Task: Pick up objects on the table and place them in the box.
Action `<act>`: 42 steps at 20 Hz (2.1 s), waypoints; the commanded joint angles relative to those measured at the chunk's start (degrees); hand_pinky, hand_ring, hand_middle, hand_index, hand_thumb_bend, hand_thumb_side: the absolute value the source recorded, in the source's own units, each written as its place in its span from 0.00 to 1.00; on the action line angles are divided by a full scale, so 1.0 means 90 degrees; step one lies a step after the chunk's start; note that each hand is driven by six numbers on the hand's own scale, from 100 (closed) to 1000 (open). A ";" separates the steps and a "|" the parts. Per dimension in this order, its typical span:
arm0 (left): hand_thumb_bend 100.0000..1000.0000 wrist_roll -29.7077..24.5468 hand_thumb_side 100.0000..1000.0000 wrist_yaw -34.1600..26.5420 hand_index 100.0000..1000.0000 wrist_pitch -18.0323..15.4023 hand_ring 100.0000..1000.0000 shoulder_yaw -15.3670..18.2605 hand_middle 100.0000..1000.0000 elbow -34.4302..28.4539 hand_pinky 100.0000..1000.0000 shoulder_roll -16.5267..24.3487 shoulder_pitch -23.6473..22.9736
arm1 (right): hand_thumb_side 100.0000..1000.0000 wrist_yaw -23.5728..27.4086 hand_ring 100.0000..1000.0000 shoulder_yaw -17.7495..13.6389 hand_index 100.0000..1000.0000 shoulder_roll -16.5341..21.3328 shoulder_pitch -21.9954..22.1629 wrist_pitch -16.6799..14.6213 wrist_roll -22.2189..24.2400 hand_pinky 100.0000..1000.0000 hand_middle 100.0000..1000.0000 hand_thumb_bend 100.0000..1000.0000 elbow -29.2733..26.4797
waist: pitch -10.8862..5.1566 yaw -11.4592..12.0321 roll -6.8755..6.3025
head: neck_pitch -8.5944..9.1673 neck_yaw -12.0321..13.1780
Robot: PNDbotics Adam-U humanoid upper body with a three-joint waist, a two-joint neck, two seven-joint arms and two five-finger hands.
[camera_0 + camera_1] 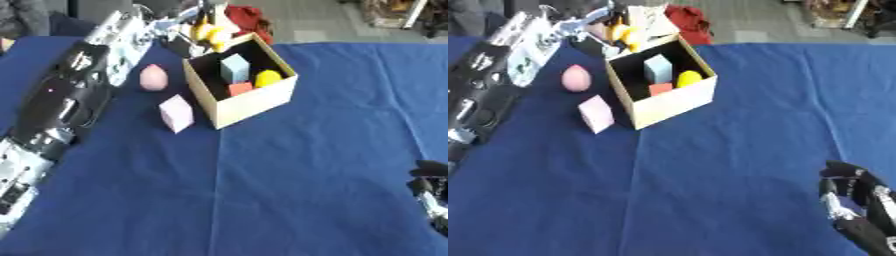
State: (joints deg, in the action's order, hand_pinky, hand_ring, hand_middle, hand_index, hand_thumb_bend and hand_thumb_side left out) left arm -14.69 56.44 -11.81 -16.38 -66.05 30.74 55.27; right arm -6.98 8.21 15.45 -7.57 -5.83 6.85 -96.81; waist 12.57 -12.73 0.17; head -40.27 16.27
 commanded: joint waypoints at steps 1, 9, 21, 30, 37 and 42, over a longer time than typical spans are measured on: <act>0.17 -0.0024 0.04 0.0237 0.66 -0.0109 0.50 -0.0009 0.48 0.0256 0.64 -0.0151 0.0176 | 0.32 0.0059 0.62 0.0008 0.78 0.0111 -0.0062 -0.0013 0.0041 0.65 0.64 0.00 -0.0070 | -0.0179 -0.0033 0.0064 | 0.0003 0.0052; 0.34 0.0030 0.08 0.0312 0.93 -0.0168 0.71 0.0040 0.76 0.0391 0.76 -0.0153 0.0080 | 0.32 0.0061 0.62 -0.0005 0.78 0.0103 -0.0063 -0.0014 0.0039 0.65 0.64 0.00 -0.0075 | -0.0168 -0.0023 0.0048 | 0.0024 0.0033; 0.32 -0.0992 0.12 -0.1521 0.87 -0.0148 0.68 0.0172 0.71 -0.2191 0.77 0.1525 -0.0908 | 0.32 -0.0024 0.62 -0.0112 0.78 0.0141 -0.0063 -0.0020 -0.0056 0.65 0.64 0.00 -0.0079 | -0.0154 0.0209 -0.0037 | 0.0098 -0.0157; 0.39 -0.2532 0.10 -0.2234 0.90 -0.0415 0.75 0.0005 0.78 -0.2917 0.80 0.2278 -0.1821 | 0.31 -0.0047 0.62 -0.0108 0.78 0.0144 -0.0096 -0.0025 -0.0043 0.65 0.64 0.00 -0.0080 | -0.0161 0.0301 -0.0030 | 0.0150 -0.0202; 0.41 -0.3341 0.14 -0.2132 0.87 -0.0698 0.74 -0.0321 0.76 -0.2395 0.80 0.2147 -0.1846 | 0.31 -0.0046 0.62 -0.0115 0.78 0.0140 -0.0087 -0.0026 -0.0055 0.65 0.64 0.00 -0.0069 | -0.0158 0.0234 -0.0032 | 0.0145 -0.0191; 0.46 -0.3488 0.11 -0.1828 0.90 -0.0804 0.77 -0.0340 0.81 -0.2003 0.81 0.1981 -0.1754 | 0.32 -0.0036 0.62 -0.0115 0.78 0.0137 -0.0074 -0.0023 -0.0058 0.65 0.64 0.00 -0.0075 | -0.0153 0.0211 -0.0048 | 0.0144 -0.0195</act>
State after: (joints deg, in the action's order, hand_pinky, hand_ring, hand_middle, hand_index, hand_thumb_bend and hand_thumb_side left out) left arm -45.18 39.18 -18.11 -19.91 -84.46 47.78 38.33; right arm -7.14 7.76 15.47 -7.83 -6.01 6.50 -96.80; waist 12.57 -10.77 0.14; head -39.68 14.53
